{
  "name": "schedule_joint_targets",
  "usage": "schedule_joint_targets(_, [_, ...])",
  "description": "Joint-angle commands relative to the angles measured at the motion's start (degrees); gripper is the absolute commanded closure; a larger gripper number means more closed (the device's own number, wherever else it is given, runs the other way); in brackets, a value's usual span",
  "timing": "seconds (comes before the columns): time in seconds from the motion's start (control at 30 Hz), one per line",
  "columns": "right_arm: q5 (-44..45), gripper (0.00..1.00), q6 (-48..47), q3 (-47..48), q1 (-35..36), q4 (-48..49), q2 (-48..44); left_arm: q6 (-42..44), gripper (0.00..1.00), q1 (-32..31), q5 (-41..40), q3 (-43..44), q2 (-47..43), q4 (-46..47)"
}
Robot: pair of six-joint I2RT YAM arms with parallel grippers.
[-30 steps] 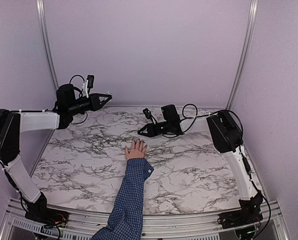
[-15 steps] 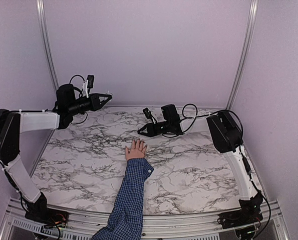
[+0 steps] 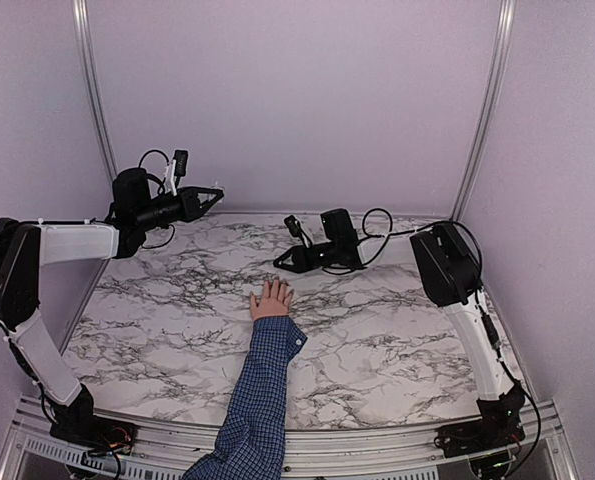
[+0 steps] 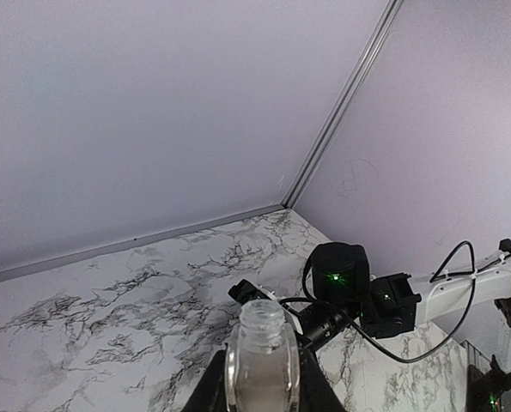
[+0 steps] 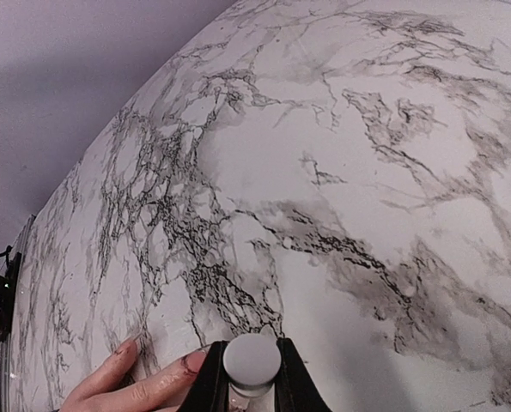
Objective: Paint the nails
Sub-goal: Paint the hand on the nail.
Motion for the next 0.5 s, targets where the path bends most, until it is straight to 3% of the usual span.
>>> schedule_joint_targets(0.0, [0.4, 1.0, 0.9, 2.8, 0.0, 1.2, 1.4, 0.5, 1.0, 0.4, 0.7, 0.2, -0.6, 2.4])
schedule_joint_targets(0.47, [0.5, 1.0, 0.8, 4.0, -0.2, 1.3, 1.5, 0.4, 1.0, 0.4, 0.7, -0.2, -0.9, 2.5])
